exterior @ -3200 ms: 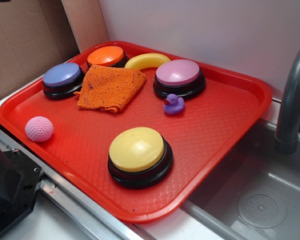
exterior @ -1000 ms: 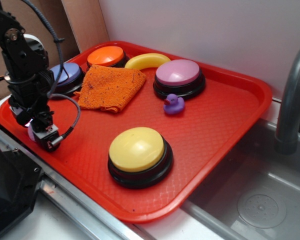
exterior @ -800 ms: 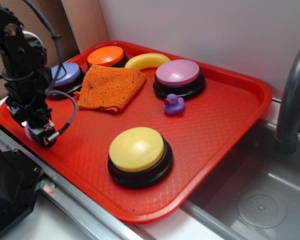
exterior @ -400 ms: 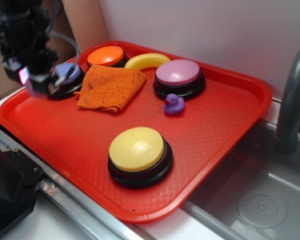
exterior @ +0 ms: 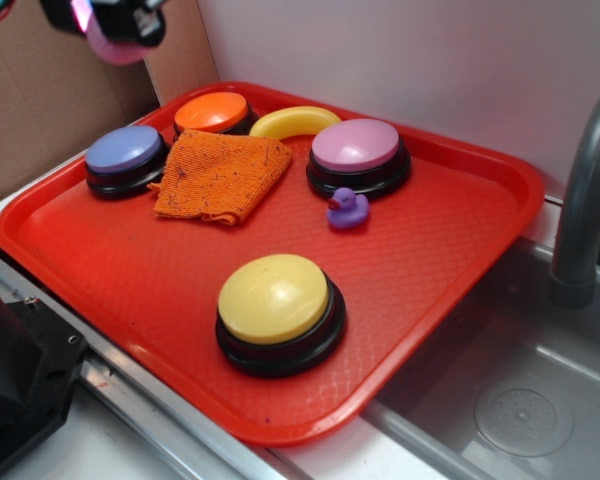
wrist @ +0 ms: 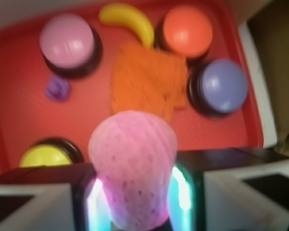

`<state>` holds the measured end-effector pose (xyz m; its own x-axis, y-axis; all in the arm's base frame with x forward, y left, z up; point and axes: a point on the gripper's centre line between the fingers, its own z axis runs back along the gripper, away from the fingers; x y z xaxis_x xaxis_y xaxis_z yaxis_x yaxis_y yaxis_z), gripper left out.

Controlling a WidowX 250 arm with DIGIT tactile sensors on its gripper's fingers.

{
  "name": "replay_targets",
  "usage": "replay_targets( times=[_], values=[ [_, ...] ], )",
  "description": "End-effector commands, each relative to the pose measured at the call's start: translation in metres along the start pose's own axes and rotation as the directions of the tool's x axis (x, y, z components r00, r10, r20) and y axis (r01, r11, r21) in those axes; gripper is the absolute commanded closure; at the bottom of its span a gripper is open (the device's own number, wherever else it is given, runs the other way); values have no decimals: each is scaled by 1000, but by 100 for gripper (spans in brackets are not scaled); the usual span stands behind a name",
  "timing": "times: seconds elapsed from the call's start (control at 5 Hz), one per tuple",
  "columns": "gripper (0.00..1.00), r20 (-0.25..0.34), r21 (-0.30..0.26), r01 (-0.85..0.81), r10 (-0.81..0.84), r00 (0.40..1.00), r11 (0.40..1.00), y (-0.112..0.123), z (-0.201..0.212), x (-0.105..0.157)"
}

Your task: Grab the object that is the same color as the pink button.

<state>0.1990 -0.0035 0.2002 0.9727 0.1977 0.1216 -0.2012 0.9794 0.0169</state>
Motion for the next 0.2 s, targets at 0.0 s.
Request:
replay_targets(
  times=[0.0],
  values=[
    [100,22,54,-2,0,1000,999,6,9,13]
  ],
)
